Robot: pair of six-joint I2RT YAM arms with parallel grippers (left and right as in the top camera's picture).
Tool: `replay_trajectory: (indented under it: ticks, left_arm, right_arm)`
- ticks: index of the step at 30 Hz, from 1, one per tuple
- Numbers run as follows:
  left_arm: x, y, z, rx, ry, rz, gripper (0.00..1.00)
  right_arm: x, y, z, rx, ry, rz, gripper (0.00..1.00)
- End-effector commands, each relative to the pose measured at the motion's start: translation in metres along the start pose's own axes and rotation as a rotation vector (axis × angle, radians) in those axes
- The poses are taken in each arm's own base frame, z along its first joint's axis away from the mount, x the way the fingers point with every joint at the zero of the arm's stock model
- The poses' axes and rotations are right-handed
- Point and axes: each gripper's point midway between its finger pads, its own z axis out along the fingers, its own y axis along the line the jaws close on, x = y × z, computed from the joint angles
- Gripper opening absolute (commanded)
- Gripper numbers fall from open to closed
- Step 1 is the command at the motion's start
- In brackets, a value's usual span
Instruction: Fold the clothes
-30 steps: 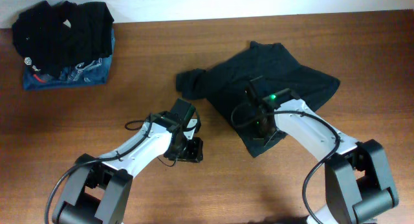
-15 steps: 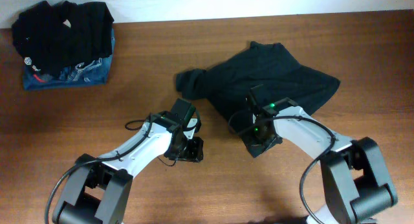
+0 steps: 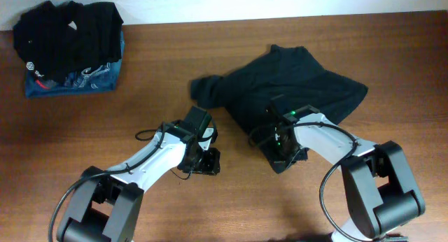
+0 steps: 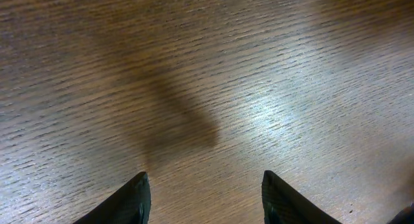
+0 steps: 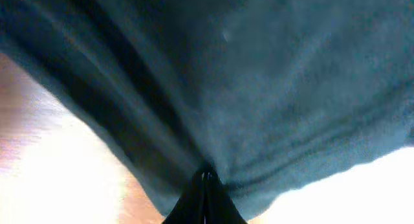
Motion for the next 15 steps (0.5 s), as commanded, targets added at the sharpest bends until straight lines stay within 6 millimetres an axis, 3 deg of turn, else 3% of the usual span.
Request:
replay_trajectory:
  ticks: [1,15]
  left_arm:
    - [-0.004,-0.001,0.0,-0.002,-0.008,0.004,0.55]
    - [-0.004,-0.001,0.0,-0.002,-0.007,0.004,0.55]
  right_arm:
    - [0.009,-0.019,0.004,0.021,0.058,0.083,0.04]
    - [0.012,-0.105,0.002,-0.039,0.12,0.448,0.04]
